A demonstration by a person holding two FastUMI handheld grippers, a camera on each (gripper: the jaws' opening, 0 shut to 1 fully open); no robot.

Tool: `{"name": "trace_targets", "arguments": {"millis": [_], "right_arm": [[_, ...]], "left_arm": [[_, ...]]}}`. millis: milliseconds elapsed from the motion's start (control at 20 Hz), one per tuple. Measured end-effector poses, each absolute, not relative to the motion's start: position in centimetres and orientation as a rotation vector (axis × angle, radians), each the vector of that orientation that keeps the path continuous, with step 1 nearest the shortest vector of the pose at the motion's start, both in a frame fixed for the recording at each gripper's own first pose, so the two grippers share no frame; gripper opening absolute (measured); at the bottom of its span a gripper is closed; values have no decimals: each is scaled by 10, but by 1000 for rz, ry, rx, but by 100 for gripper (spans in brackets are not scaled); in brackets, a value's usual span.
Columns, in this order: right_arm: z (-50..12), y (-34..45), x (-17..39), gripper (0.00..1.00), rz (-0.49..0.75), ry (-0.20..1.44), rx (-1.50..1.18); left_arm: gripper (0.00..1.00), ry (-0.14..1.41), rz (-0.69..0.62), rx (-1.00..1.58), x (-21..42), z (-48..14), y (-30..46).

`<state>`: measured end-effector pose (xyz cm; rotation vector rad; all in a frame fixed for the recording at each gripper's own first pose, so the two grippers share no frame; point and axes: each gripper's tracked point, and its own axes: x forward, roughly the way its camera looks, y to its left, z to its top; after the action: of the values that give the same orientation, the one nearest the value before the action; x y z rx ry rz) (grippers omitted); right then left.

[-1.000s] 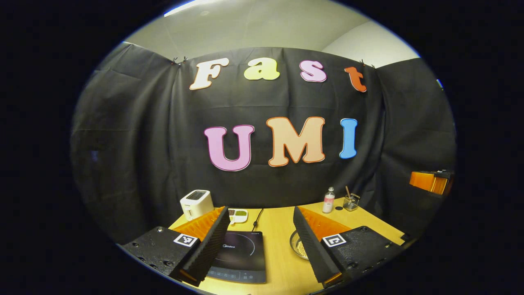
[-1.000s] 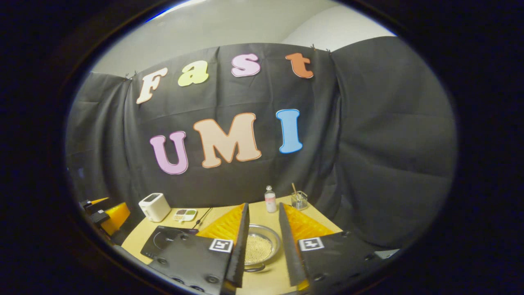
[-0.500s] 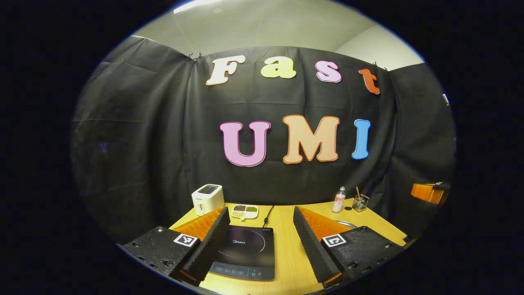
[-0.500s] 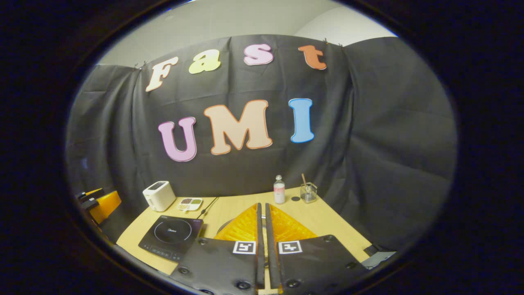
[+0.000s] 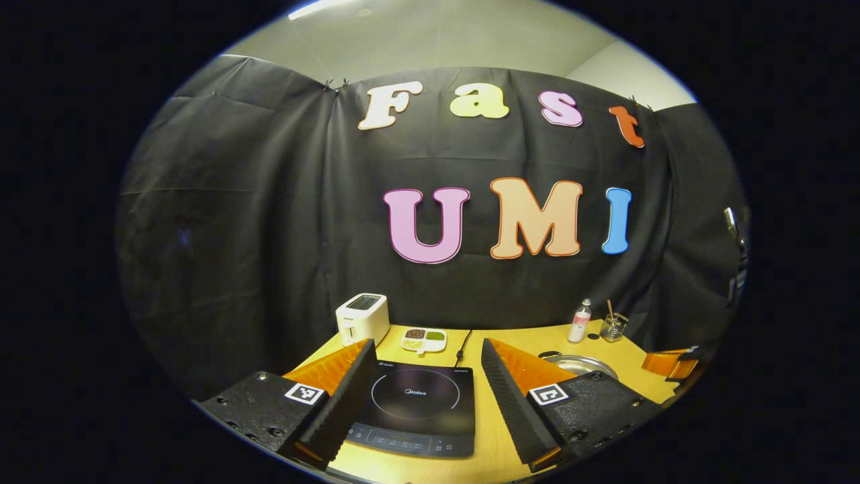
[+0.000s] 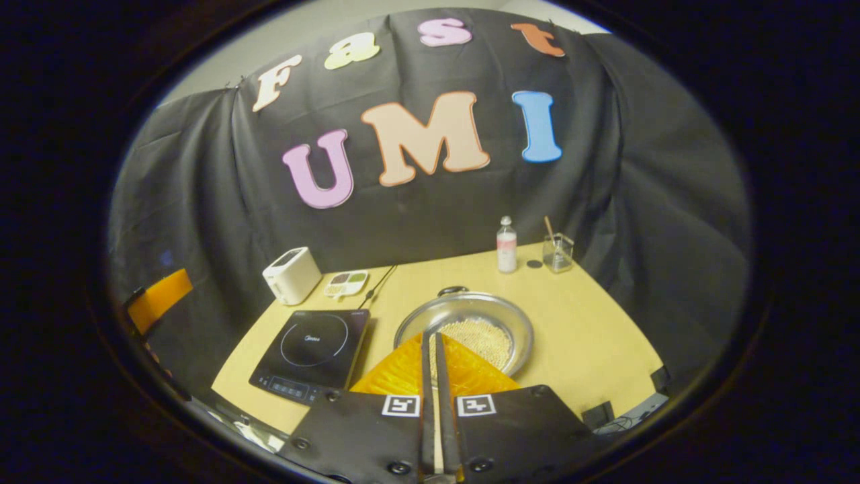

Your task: First push the handle of the pot to place it horizontally, then grasp the pot with both hands and set it on the induction cooktop.

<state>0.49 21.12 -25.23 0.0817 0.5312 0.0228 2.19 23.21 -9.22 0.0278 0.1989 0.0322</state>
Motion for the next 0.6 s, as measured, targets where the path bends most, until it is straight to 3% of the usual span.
{"name": "trace_targets", "arguments": {"millis": [50, 150, 200, 400, 450, 600], "right_arm": [[-264, 213, 6, 0, 26, 559, 86], [-287, 214, 9, 16, 28, 617, 82], [-297, 214, 11, 0, 28, 644, 85], [-340, 223, 4, 0, 58, 782, 109], [-354, 224, 1, 7, 64, 822, 120], [-379, 230, -6, 0, 81, 922, 172]], "left_arm": [[95, 201, 37, 30, 24, -92, 234], [95, 204, 45, 31, 27, -93, 235], [95, 206, 48, 32, 28, -93, 236], [92, 214, 55, 48, 27, -97, 240], [92, 215, 60, 50, 28, -97, 242], [95, 218, 77, 40, 27, -100, 248]]}}
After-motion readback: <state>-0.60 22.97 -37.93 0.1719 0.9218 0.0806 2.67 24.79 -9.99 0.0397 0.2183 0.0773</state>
